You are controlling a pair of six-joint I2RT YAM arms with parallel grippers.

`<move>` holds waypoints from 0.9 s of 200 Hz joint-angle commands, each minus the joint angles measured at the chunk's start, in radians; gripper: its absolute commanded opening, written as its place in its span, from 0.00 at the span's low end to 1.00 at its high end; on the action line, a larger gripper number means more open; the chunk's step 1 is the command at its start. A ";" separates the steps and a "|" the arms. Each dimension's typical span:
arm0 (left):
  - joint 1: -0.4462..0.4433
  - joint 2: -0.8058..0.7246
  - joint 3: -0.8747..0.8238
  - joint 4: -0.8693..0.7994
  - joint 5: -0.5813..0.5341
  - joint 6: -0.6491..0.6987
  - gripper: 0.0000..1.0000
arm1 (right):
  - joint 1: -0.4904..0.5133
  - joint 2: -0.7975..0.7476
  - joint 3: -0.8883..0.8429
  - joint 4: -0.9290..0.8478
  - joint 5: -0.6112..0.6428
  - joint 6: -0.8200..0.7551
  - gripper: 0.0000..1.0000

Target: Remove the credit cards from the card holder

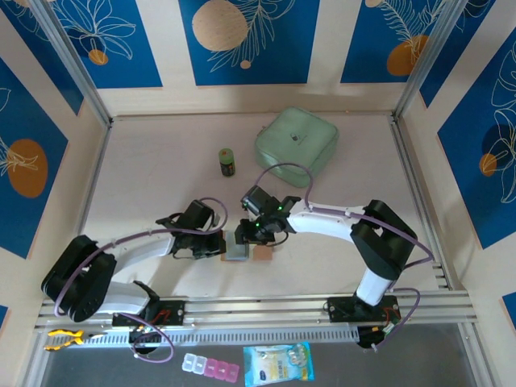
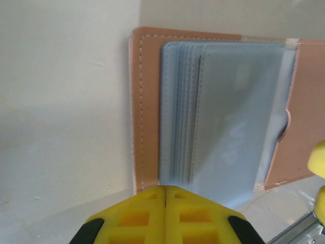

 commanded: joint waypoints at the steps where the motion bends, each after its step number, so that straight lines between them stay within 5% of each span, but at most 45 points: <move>1: -0.009 0.017 -0.001 0.000 -0.007 -0.001 0.00 | -0.003 0.008 -0.027 0.048 -0.047 0.051 0.36; 97: -0.013 0.016 -0.034 0.032 0.003 -0.028 0.00 | -0.030 0.053 -0.068 0.161 -0.137 0.073 0.30; 180: -0.012 0.011 -0.024 0.015 -0.003 -0.020 0.00 | -0.034 0.063 -0.065 0.063 -0.069 0.075 0.30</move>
